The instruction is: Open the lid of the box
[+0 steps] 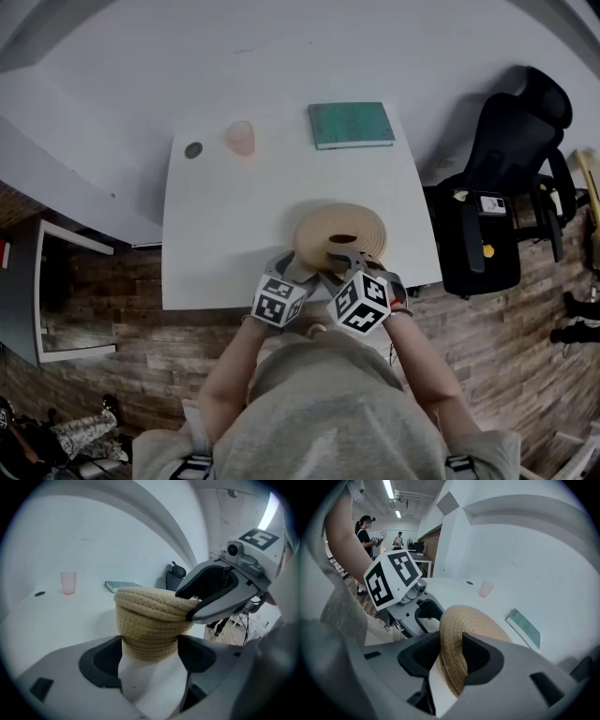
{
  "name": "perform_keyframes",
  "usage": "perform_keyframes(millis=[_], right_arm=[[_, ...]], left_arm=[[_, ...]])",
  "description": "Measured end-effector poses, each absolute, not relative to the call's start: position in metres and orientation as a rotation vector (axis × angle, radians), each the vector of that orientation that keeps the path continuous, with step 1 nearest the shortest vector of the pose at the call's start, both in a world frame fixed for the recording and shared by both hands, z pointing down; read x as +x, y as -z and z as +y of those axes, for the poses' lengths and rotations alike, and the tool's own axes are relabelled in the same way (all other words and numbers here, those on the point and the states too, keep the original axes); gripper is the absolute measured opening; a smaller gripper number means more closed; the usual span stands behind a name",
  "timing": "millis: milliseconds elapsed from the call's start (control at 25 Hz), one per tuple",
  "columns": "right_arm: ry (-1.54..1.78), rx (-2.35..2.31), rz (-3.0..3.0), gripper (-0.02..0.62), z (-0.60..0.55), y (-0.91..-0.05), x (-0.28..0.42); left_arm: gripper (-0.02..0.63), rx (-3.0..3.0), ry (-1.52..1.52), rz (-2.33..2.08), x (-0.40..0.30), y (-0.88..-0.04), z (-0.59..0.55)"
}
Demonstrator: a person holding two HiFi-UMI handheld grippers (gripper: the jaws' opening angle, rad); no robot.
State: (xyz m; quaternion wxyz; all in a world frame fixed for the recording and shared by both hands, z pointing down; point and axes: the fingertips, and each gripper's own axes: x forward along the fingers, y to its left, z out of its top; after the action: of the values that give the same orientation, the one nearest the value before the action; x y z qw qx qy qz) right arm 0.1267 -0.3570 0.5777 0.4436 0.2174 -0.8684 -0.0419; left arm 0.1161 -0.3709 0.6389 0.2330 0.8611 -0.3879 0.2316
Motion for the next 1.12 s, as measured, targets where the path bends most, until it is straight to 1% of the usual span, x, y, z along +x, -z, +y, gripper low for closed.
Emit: perform_keyframes(millis=[400,1120], right_arm=[[0.218,0.520,-2.138,0.118,-0.354,-0.577,0.126],[0.155,0.724,-2.320,0.092,-0.372,-0.522,0.137]], left_arm=[[0.339,2.352,-0.625,-1.051,0.118,-0.639,-0.370],[0.339,2.344,-0.637,-1.052,0.118,-0.639,-0.368]])
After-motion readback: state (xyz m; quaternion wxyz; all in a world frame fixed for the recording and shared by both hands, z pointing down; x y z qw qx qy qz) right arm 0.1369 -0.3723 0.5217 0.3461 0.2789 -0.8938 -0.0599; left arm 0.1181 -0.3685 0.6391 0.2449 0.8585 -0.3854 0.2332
